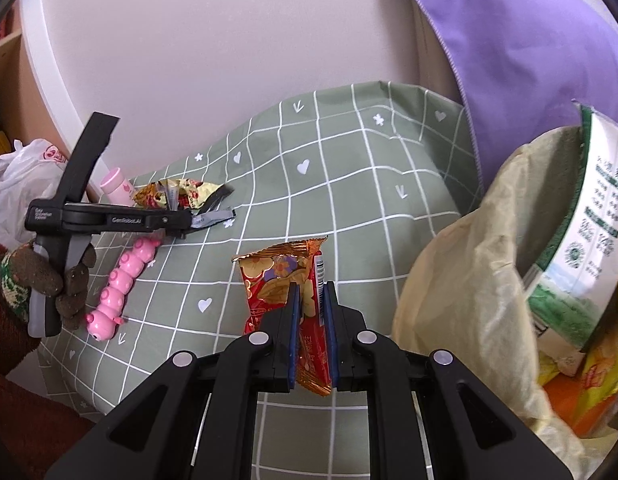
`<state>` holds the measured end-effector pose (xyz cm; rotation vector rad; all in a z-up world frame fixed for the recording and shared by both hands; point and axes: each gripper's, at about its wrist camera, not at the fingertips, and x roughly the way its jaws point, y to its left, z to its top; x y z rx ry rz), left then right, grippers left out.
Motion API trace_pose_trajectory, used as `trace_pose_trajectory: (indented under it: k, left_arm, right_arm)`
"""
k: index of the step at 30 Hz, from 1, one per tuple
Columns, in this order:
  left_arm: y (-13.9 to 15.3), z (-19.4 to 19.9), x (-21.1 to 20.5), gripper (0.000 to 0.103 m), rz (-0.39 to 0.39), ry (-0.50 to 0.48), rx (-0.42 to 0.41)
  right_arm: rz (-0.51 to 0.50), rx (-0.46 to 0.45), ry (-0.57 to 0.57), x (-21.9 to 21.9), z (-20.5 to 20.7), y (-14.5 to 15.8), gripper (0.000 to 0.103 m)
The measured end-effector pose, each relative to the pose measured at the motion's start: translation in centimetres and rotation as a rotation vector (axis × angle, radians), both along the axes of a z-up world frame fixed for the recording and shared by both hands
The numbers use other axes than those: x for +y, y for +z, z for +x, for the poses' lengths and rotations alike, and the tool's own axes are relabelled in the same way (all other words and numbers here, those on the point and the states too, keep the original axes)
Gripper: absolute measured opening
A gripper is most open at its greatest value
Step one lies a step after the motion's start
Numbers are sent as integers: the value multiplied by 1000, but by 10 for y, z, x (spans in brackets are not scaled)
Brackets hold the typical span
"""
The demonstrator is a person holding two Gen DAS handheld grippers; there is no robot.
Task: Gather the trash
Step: 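Lift both wrappers off the cushion and carry them toward the trash bag, then lower both wrappers into the trash bag and open both tools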
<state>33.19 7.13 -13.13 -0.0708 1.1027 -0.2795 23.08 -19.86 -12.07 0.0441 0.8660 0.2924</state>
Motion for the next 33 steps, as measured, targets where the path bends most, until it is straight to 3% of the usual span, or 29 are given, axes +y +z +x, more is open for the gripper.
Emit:
trace_pose_trajectory:
  k: [6,12,18,26,33]
  left_arm:
    - [63,-18,-8,29,-24,-17,-172]
    - [151,-35,-29,29,-137,-76,-384]
    - [201,-45,-71,31,-268,-200,-458]
    - [211,-54,-156,31,-328,-418,-447]
    - [190,-51,-225,31,-390,-554,-345]
  right_arm:
    - [22,-100,-20,-10,-2,33,13]
    - [-13,-293,-43,-24,-15,97,13]
    - [-89,-426,-115,-53,-35,149,13]
    - [-154,-445,-251,-104,-67,166,13]
    - [-153,-396,-432,-166,-96,160,13]
